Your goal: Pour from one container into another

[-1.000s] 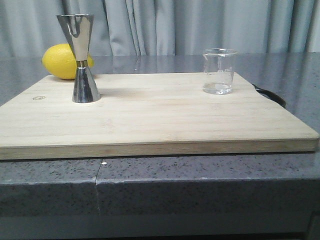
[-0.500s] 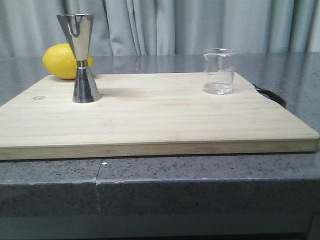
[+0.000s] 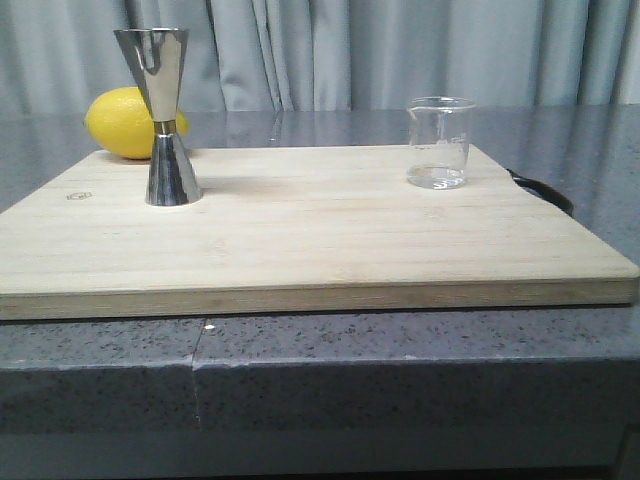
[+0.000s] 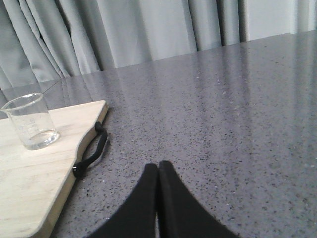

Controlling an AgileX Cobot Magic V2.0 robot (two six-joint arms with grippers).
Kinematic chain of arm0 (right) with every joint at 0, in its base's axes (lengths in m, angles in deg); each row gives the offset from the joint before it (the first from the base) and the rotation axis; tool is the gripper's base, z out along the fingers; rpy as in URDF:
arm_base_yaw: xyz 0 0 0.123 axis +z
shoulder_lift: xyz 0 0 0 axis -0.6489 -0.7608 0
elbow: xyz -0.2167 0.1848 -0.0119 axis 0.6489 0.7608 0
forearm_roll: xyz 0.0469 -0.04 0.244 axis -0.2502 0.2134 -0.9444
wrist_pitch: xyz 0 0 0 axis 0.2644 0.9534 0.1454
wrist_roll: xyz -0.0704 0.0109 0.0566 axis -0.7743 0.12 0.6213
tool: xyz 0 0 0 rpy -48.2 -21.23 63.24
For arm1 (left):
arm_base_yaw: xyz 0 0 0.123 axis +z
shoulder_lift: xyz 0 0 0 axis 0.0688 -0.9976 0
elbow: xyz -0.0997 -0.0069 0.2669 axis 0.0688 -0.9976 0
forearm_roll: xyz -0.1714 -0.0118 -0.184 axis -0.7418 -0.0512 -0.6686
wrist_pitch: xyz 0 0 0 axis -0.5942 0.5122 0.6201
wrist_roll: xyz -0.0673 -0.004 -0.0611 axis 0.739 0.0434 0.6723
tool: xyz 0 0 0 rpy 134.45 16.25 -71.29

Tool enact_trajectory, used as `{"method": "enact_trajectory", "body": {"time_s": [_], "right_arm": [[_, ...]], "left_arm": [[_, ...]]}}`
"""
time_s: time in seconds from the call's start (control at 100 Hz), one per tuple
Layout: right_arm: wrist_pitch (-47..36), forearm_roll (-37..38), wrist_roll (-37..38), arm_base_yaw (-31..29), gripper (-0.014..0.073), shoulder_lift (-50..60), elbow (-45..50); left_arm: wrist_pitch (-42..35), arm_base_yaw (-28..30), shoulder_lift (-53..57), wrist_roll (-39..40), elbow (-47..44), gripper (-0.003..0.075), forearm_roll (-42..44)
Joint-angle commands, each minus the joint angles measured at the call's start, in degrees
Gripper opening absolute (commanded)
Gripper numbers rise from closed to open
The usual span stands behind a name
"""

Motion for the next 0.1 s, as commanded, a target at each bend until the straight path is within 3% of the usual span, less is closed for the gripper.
{"method": "enact_trajectory", "body": {"time_s": [0.0,0.09], "right_arm": [[-4.23,0.08,-0.64,-0.31,-0.0075,1.08,1.53],[-4.23,0.08,-0.64,-0.31,-0.0075,1.08,1.53]], "left_arm": [[-4.49,0.07,1.40,0.47,-2.04,-0.0019,-0.02],[-4.49,0.07,1.40,0.47,-2.04,-0.0019,-0.02]]}}
